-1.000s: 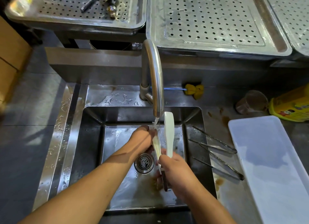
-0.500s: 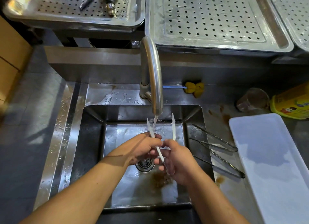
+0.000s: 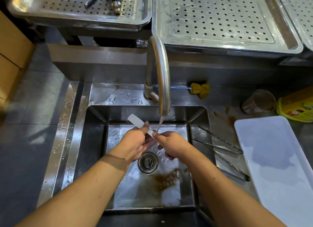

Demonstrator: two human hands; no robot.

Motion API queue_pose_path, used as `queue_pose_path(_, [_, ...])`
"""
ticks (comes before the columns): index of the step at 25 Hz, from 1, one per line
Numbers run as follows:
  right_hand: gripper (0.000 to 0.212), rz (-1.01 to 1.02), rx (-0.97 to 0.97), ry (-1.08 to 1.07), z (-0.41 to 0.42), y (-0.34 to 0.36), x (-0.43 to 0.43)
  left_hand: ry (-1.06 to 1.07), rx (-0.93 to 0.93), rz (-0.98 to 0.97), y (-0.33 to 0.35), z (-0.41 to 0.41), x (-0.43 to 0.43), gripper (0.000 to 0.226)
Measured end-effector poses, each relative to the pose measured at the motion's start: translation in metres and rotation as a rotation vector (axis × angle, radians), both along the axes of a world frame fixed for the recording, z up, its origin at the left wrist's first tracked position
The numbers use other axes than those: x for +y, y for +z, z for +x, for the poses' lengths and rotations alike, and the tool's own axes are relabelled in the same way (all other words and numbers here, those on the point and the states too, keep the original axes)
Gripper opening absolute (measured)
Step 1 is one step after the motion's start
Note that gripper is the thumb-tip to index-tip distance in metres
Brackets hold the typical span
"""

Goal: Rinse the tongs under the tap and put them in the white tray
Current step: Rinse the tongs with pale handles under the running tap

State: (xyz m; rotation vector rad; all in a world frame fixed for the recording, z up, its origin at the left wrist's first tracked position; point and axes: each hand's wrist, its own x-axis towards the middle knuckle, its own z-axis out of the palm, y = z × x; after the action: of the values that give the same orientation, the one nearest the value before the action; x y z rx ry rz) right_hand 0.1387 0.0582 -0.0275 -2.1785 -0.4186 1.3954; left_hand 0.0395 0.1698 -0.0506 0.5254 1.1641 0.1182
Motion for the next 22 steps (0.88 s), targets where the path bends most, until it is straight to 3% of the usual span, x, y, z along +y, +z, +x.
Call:
queue_pose_path(4, [0.056, 0.032, 0.123, -0.120, 0.007, 0.004, 0.005, -0.125, -0.082, -0.052, 0.004, -0.002, 0.001, 0.016])
queue_pose_path(7, [0.038, 0.091, 0.137, -0.195, 0.003, 0.007, -0.006, -0.245, 0.035, 0.005, 0.005, 0.004, -0.002, 0.042])
queue_pose_path(9, [0.023, 0.134, 0.112, -0.198, -0.004, 0.012, -0.018, -0.207, 0.109, 0.044, 0.002, 0.009, -0.005, 0.048])
queue_pose_path(13, [0.011, 0.160, 0.096, -0.206, -0.016, 0.021, -0.050, 0.034, 0.157, 0.066, -0.010, 0.011, -0.003, 0.030])
queue_pose_path(14, [0.017, 0.147, 0.088, -0.222, -0.016, 0.020, -0.057, 0.026, 0.150, 0.066, -0.012, 0.009, -0.001, 0.023])
queue_pose_path(16, [0.028, 0.129, 0.070, -0.287, -0.016, 0.019, -0.067, -0.091, 0.068, 0.047, -0.011, 0.006, 0.000, 0.008])
queue_pose_path(19, [0.025, 0.119, 0.061, -0.332, -0.015, 0.017, -0.069, -0.325, -0.004, 0.065, -0.009, 0.006, -0.005, 0.013])
queue_pose_path(22, [0.032, 0.166, 0.280, -0.473, -0.019, 0.016, -0.064, -0.346, 0.046, 0.123, -0.007, 0.012, -0.007, 0.010])
